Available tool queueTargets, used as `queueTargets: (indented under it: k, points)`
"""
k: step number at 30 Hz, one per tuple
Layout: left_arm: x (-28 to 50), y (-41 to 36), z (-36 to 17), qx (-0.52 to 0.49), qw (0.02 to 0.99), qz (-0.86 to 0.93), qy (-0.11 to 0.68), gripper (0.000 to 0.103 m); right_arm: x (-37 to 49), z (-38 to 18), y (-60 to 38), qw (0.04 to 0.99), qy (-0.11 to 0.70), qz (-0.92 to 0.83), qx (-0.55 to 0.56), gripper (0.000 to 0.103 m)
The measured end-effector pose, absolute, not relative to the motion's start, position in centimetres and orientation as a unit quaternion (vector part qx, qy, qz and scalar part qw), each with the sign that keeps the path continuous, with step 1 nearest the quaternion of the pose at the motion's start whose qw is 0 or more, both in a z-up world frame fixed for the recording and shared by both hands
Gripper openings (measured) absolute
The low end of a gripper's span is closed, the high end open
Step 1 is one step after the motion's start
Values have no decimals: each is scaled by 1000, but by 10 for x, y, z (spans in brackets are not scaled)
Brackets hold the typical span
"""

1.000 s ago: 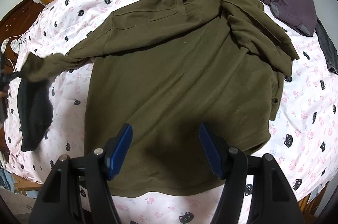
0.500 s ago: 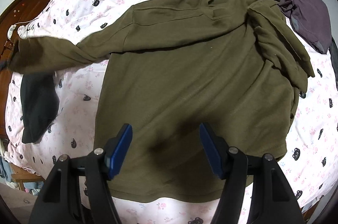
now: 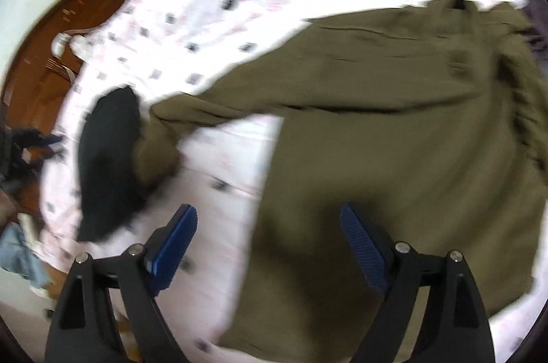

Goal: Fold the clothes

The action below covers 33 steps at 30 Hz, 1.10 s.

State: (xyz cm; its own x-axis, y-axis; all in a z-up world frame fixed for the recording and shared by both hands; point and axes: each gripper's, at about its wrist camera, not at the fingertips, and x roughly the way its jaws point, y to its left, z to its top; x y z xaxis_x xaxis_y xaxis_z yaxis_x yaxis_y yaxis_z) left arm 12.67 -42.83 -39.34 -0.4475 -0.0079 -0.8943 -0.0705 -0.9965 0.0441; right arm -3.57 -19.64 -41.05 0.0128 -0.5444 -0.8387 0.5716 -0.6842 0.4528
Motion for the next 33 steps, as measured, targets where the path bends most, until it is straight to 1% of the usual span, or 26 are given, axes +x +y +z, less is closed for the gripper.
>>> queueTargets:
  k: [1,3,7,9,11,13,14,15,18,21,23,25,27,29,33]
  points:
    - [127,-431,-395,-516,5,857,-8,41,-36,-417,-221,418,-1,-689,593,88]
    - [132,-436,-400,-499,-21,862,-89,42,-32,-429,-267,454,9,-669,588,88]
    - [154,-449,-410,-458,-99,856,-216,47,-20,-461,-349,513,82,-626,581,88]
    - [169,-456,-416,-438,-142,846,-268,50,-14,-475,-387,543,121,-602,573,88]
    - [180,-459,-422,-426,-170,839,-291,51,-9,-484,-418,573,154,-582,556,87]
    - [188,-459,-425,-415,-185,839,-300,51,-5,-491,-442,593,176,-566,544,87]
    - [191,-459,-426,-411,-187,839,-303,51,-6,-497,-451,597,179,-556,550,85]
    - [194,-460,-427,-407,-188,839,-308,51,-7,-503,-459,601,182,-544,556,80]
    - [199,-464,-429,-399,-189,837,-323,51,-5,-519,-479,604,194,-523,570,71]
    - [202,-469,-430,-393,-186,835,-337,51,-5,-533,-486,592,209,-515,584,71]
    - [204,-470,-430,-392,-184,835,-340,51,-5,-538,-488,590,204,-511,592,71]
    - [205,-471,-431,-393,-181,835,-341,52,-5,-541,-488,589,205,-504,598,61]
    - [206,-471,-432,-395,-178,834,-342,52,-3,-543,-487,585,216,-500,601,31]
    - [206,-470,-433,-397,-174,833,-343,52,-2,-543,-487,582,222,-501,601,15]
    - [202,-464,-433,-404,-163,835,-334,52,-2,-534,-479,586,205,-501,604,13]
